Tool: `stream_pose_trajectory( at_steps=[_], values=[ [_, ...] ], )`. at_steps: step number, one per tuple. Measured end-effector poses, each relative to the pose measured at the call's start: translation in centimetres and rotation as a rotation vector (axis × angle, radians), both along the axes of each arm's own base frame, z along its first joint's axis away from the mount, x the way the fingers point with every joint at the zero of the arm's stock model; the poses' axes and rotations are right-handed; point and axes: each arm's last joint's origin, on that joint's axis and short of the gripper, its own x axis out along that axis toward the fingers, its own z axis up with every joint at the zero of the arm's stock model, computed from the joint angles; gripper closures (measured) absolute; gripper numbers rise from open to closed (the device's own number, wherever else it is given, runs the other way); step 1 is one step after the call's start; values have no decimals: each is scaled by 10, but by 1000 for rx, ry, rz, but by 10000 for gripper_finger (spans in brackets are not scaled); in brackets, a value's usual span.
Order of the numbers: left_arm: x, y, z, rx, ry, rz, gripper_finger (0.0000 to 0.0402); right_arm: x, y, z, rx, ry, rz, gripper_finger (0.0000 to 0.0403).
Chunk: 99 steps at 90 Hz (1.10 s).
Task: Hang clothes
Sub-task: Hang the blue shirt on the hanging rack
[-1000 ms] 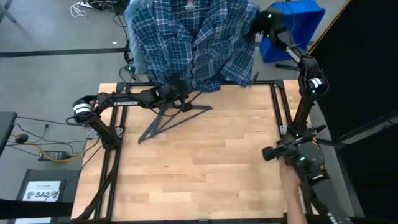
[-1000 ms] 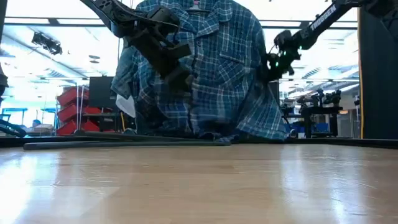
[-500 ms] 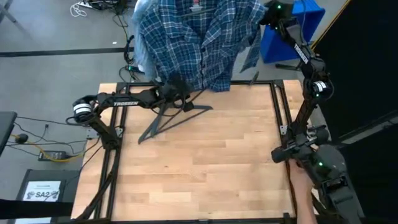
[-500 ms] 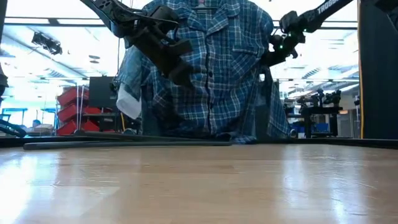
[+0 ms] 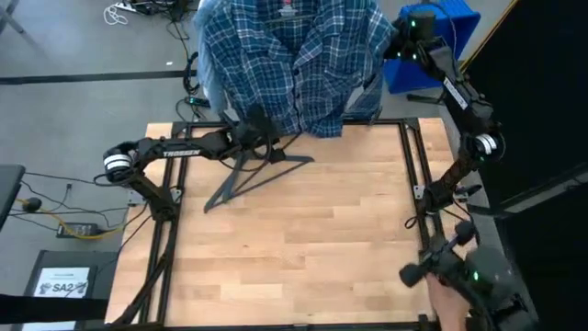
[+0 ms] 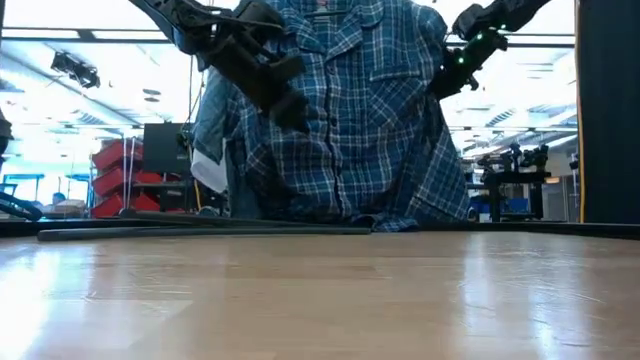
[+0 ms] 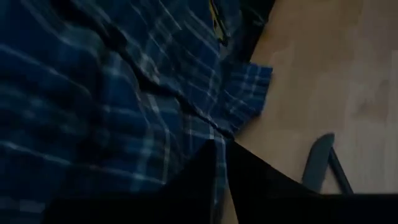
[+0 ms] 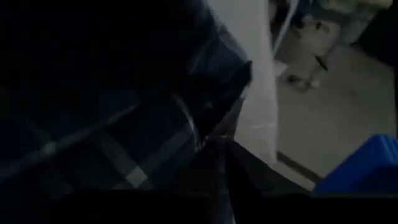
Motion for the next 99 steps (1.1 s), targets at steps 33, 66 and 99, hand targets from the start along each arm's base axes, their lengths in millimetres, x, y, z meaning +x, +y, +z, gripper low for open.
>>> stream_pose_trajectory(
  at_steps=[33, 66, 99],
  values=[
    [2, 0, 1, -2, -24, -24, 382, -13, 48, -83, 171, -8, -46, 346],
    [1, 0, 1, -10, -21, -25, 382, 2, 110, -128, 90, -103, 89, 268],
    [3, 0, 3, -13, -46, -58, 382, 35, 166, -165, -145, -258, 388, 306]
  ],
)
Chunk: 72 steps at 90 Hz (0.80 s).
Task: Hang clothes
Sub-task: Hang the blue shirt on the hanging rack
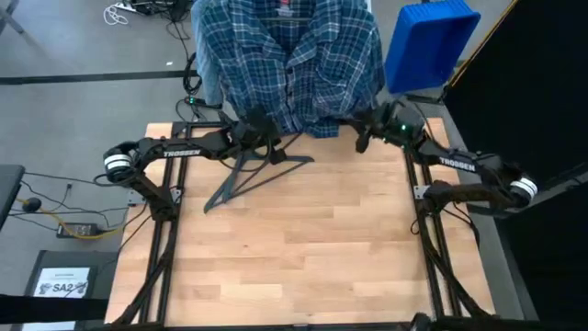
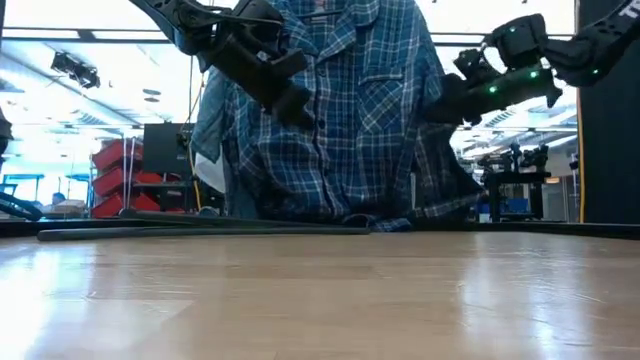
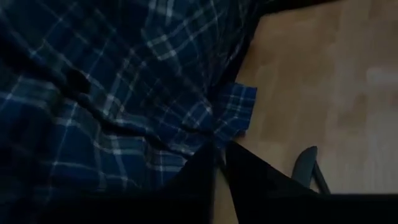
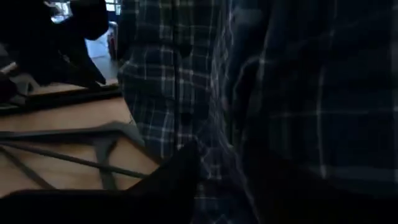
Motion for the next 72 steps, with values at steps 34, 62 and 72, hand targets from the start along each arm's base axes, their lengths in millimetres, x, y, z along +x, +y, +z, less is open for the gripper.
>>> stream_pose_trajectory(
  at_steps=[34, 62, 72],
  values=[
    [4, 17, -28, -93, 39, 14, 382, 8, 9, -9, 9, 87, -43, 382],
    [14, 28, -63, -126, 114, -6, 383, -13, 27, 4, 6, 166, -38, 378],
    [15, 37, -72, -129, 124, 16, 383, -13, 35, 9, -7, 146, 23, 373]
  ],
)
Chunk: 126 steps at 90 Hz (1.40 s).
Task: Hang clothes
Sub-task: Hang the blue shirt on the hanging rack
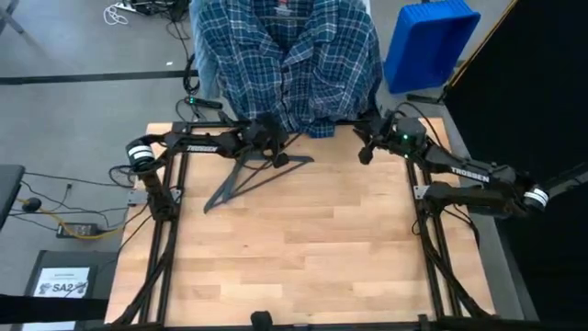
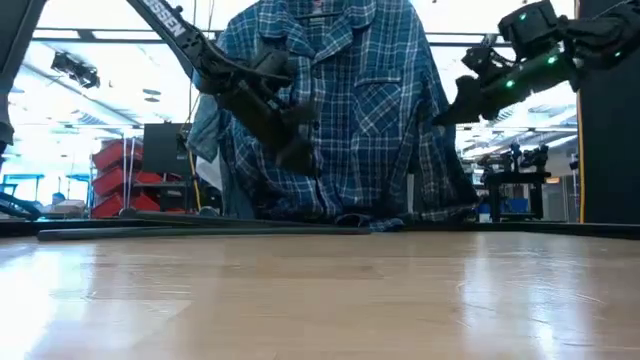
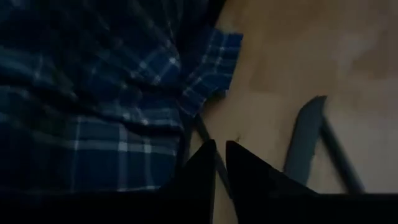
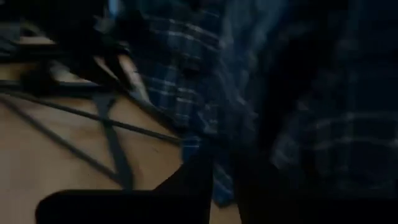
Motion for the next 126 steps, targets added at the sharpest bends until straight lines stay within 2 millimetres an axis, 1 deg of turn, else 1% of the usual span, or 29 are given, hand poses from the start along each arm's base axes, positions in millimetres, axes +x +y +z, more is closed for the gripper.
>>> stream_pose_trajectory(
  at_steps=[7, 14, 25, 34, 44, 57, 64, 70, 85, 98, 107, 113, 126],
  values=[
    [-1, 7, -5, 18, 11, 3, 383, 3, 3, -1, 3, 8, 45, 374],
    [-4, 14, -7, 33, 28, 6, 383, 10, 3, -7, 17, 30, 95, 385],
    [-9, 24, -7, -14, -1, -72, 383, 26, 1, -25, 76, 73, 136, 400],
    [-11, 26, -7, -41, -25, -46, 390, 41, -4, -42, 119, 90, 147, 400],
    [-13, 29, -7, -6, -3, -22, 399, 59, -15, -57, 143, 119, 143, 401],
    [-22, 43, -6, 3, 0, 29, 401, 85, -36, -68, 201, 163, 112, 402],
    [-28, 50, -7, 4, 15, 50, 401, 101, -46, -70, 233, 169, 106, 402],
    [-33, 56, -7, 12, 19, 65, 401, 114, -55, -67, 246, 185, 102, 403],
    [-46, 75, -5, -2, -1, 91, 402, 139, -92, -53, 262, 253, 59, 403],
    [-53, 93, -8, -33, 6, 113, 402, 149, -133, -39, 228, 291, -2, 403],
    [-54, 106, -10, -47, -2, 117, 402, 148, -165, -31, 192, 291, -52, 403],
    [-53, 115, -9, -38, -6, 116, 402, 144, -188, -28, 175, 287, -89, 403],
    [-48, 137, -4, -13, -26, 137, 402, 127, -238, -18, 152, 236, -196, 403]
  ],
)
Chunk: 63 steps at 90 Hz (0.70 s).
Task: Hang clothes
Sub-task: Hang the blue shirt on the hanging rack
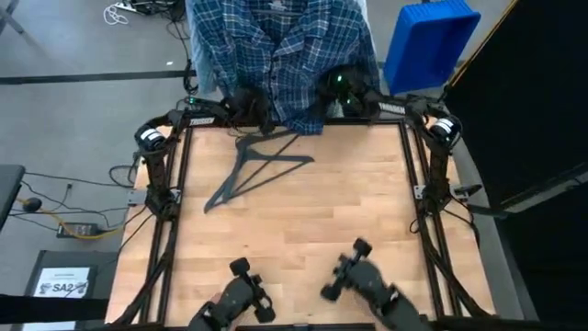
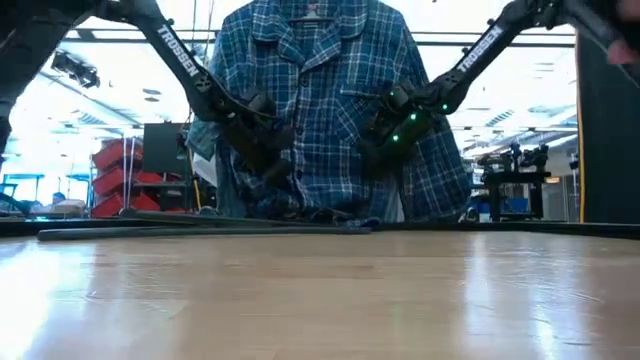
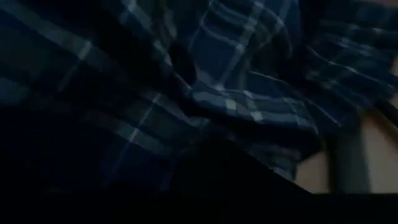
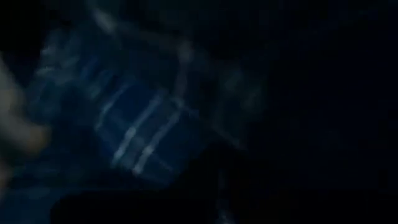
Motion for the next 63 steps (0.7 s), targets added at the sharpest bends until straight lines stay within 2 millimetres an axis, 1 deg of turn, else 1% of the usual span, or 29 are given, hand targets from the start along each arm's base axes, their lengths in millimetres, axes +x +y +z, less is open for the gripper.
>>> stream_pose_trajectory(
  at_steps=[7, 13, 24, 39, 50, 63],
  values=[
    [5, 12, 5, 23, -16, 16, 402, -10, -22, 6, -15, -31, -55, 403],
    [11, 22, 11, 48, -30, 32, 402, -20, -38, 11, -29, -44, -91, 403],
    [21, 40, 21, 103, -41, 79, 402, -36, -58, 25, -64, -66, -139, 403],
    [27, 59, 36, 167, -43, 164, 402, -54, -73, 46, -105, -91, -185, 403],
    [28, 64, 45, 212, -32, 248, 402, -63, -79, 57, -112, -96, -203, 403],
    [26, 69, 56, 271, -12, 372, 402, -67, -83, 63, -121, -98, -209, 403]
  ],
)
